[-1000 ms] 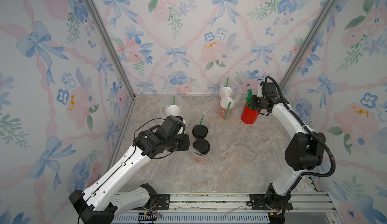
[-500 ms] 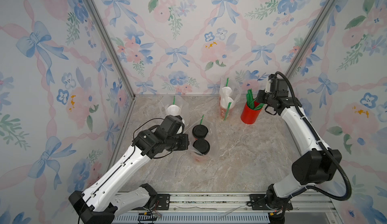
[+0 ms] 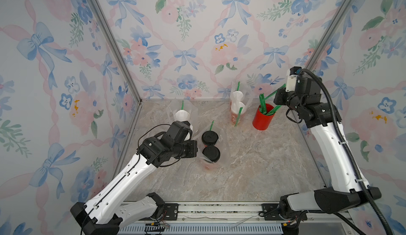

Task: Pack milk tea into plastic carrier bags
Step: Pick up the straw from the container, then place the straw in the plastic carrier bag.

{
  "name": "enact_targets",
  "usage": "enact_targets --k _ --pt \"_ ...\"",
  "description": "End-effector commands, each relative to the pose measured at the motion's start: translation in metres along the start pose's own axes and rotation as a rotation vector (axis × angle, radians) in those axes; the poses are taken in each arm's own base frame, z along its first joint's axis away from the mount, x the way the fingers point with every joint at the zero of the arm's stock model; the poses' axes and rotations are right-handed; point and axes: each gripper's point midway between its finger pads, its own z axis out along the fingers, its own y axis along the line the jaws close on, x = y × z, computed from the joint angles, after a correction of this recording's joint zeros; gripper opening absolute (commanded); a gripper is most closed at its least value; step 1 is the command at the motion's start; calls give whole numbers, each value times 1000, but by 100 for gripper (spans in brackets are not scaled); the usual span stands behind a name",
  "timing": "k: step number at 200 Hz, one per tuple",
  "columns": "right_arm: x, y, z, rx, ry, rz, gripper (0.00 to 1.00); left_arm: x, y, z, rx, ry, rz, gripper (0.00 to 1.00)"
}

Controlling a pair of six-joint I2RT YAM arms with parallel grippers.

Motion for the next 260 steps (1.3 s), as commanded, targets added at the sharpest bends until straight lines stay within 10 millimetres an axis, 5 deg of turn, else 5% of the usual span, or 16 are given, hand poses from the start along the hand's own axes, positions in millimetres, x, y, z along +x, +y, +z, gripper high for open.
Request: enact_targets --k 1,56,124,180,260 --pt "-1 23 -36 -83 17 -55 0 -1 3 -6 -6 -17 12 7" --pt "-6 114 -108 -423 4 -135 0 0 5 -6 -9 -21 10 6" --pt "43 201 -180 -805 172 -250 0 4 5 -5 6 -5 15 5" --pt "95 218 -181 -837 334 -317 0 11 -7 -6 72 34 46 12" --pt "128 232 -169 -859 434 -333 0 35 -19 -1 177 145 97 2"
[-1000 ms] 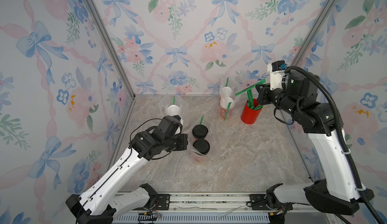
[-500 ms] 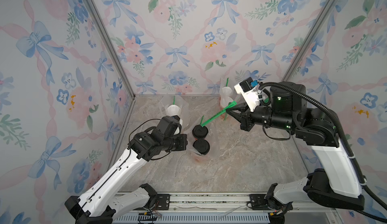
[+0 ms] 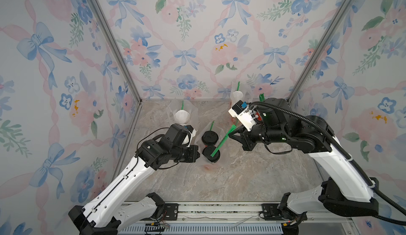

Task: Pack milk tea into plastic carrier bags
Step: Place the straw in the plastic carrier bag.

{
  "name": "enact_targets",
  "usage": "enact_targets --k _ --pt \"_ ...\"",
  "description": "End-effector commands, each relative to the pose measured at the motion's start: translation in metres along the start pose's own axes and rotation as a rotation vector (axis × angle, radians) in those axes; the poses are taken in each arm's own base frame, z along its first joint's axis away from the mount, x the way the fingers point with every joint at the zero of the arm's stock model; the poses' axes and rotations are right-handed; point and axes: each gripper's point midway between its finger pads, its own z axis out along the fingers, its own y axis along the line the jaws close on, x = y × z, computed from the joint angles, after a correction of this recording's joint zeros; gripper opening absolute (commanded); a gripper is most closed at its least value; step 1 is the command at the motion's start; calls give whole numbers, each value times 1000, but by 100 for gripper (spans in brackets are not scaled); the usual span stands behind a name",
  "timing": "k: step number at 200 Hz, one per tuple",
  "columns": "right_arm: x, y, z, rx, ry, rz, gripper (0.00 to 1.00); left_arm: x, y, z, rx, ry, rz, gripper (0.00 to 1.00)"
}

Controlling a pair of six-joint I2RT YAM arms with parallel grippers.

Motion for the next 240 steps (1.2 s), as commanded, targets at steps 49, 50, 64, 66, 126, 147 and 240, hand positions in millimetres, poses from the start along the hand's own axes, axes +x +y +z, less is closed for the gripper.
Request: enact_targets --k 49,50,64,66,126,147,240 --pt "11 10 27 -45 63 6 0 10 -22 -3 129 54 62 1" --pt "11 10 28 -45 64 5 0 10 -22 -3 130 54 62 1" --pt "12 9 33 -44 71 1 0 9 -24 -4 141 49 65 1" --pt "12 10 33 -45 74 0 0 9 -25 -5 144 48 66 1" --pt "19 11 52 -55 121 -26 0 7 -28 -6 163 38 65 0" --pt "25 12 58 -66 150 -30 0 3 -26 -7 148 14 62 0" --pt "58 3 97 1 233 -92 0 -5 -12 -9 109 -23 15 0"
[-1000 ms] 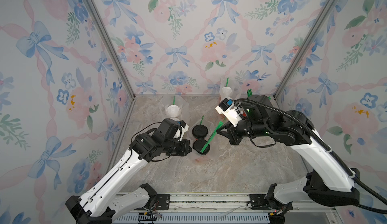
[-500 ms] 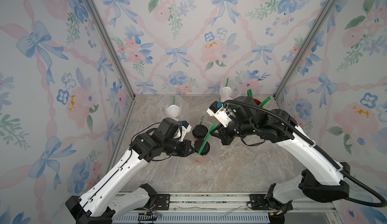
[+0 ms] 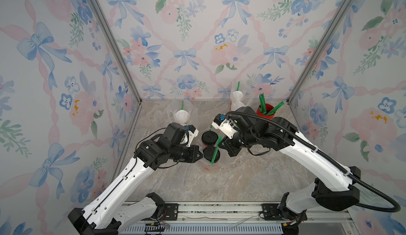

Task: Pack milk tea into plastic carrier bags
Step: Place the straw in the plastic carrier bag.

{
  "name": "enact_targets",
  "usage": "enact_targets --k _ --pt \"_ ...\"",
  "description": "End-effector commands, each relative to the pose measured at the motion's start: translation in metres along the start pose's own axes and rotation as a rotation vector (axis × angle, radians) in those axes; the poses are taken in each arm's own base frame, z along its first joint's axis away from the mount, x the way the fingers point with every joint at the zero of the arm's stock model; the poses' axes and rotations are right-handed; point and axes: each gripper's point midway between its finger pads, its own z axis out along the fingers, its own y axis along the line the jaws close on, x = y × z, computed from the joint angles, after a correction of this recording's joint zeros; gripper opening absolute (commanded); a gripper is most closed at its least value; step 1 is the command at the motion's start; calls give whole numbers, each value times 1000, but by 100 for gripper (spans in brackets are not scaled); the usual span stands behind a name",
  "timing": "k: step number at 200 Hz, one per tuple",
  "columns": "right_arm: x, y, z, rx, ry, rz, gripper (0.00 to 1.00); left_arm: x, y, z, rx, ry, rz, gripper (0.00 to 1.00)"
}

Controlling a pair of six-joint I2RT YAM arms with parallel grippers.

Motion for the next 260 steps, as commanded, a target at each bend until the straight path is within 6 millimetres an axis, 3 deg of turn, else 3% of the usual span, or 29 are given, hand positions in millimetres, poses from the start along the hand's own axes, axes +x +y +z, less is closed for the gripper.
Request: enact_targets --k 1,94,162,175,204,228,260 --pt "6 4 18 21 18 -53 0 -3 4 -3 -6 -30 -5 0" --pt "45 21 80 44 91 -204 0 -7 9 -5 -14 -42 -25 0" --pt "76 13 111 52 141 -214 0 -8 11 -8 -17 -57 -31 0" --pt "78 11 112 57 153 -216 0 -8 11 -9 -19 -62 -32 0" --pt "73 13 101 55 137 -220 18 -9 11 -10 -19 -65 -32 0" --pt "64 15 84 52 119 -220 30 -12 7 -12 -9 -72 -22 10" --pt "48 15 55 30 77 -192 39 -27 -2 -27 0 -130 8 26"
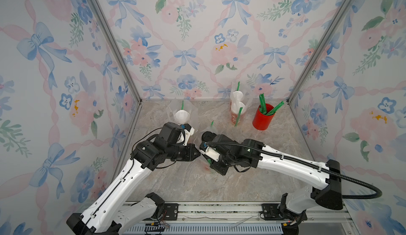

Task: Pack milk tea into plastic carrier bags
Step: Place the straw in the plastic carrier bag, then reset both arms

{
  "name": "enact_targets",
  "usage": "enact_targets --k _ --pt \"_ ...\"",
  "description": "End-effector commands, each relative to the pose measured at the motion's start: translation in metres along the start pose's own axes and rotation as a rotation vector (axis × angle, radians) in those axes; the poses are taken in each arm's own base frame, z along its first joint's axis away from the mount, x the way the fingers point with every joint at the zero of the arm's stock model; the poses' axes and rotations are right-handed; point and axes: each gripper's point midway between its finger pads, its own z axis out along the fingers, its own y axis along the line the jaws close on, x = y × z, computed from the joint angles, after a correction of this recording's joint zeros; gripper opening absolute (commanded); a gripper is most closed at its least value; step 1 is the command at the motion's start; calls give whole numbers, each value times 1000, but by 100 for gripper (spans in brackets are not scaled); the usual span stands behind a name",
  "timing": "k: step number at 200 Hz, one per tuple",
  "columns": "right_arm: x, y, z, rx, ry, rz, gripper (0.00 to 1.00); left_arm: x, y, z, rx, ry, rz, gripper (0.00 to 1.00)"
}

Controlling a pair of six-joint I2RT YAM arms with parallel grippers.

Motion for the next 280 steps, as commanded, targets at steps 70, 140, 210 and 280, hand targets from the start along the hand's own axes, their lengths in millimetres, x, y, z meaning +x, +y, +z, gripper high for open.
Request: enact_targets --k 70,140,210,280 --pt "-22 -75 -110 69 -196 252 44 -97 13 -79 -208 -400 72 44" --pt "63 -221 -151 417 -297 738 65 -133 119 -116 -700 -570 -53 76" --pt "212 -307 -164 907 -307 1094 96 -102 243 -108 -889 -551 -278 98" --pt "256 -355 -104 1117 -532 942 96 -74 314 -58 -960 -679 -318 98"
